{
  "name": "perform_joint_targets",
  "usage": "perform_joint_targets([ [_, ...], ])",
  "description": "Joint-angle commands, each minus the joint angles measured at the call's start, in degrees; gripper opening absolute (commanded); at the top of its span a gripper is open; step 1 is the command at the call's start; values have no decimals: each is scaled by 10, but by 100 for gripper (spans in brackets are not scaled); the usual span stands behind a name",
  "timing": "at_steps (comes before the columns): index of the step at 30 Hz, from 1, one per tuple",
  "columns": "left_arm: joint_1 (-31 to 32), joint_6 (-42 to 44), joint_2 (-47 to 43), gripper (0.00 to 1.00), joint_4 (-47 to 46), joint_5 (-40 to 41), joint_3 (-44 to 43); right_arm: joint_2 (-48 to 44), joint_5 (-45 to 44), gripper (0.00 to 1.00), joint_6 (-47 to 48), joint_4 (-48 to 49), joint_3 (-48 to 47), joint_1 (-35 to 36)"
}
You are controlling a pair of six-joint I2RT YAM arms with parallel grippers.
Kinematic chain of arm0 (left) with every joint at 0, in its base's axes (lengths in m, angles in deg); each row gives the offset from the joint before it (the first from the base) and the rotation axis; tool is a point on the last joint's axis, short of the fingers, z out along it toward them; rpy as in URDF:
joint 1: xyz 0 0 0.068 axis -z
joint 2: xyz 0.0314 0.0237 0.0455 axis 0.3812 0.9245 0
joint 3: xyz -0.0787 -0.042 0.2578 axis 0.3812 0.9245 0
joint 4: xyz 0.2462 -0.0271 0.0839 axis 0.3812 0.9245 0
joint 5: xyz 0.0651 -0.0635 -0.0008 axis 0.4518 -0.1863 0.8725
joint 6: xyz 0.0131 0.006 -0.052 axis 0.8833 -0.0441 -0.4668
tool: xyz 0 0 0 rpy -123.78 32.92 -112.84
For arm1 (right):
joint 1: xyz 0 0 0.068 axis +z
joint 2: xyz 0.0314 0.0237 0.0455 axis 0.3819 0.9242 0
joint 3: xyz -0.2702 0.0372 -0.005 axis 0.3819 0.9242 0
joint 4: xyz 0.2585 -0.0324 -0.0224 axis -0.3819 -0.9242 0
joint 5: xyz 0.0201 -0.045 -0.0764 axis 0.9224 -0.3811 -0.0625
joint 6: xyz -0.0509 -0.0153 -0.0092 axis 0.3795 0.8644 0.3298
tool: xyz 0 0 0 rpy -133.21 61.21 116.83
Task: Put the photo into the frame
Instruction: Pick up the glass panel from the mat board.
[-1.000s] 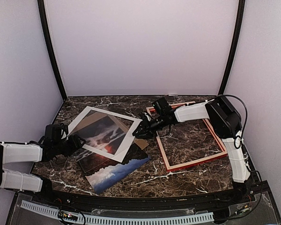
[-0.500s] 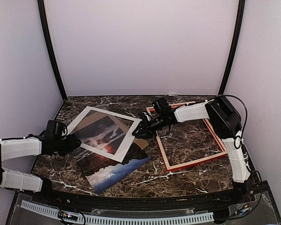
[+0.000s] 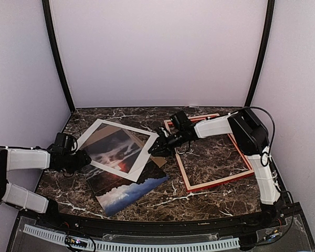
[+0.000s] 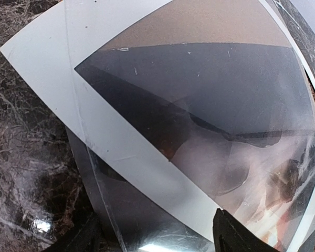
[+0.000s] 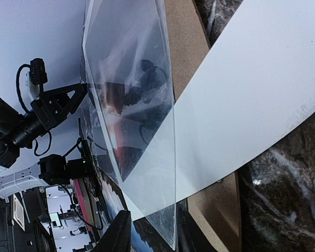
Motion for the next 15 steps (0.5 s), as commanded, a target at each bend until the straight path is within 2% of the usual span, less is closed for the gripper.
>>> perform_joint_targets([
  [1, -4, 9, 11, 74, -7, -36, -2, 16, -1, 30, -2, 16, -21, 9],
  [15, -3, 14, -7, 70, -48, -66, 28, 33, 3, 31, -6, 16, -42, 26],
])
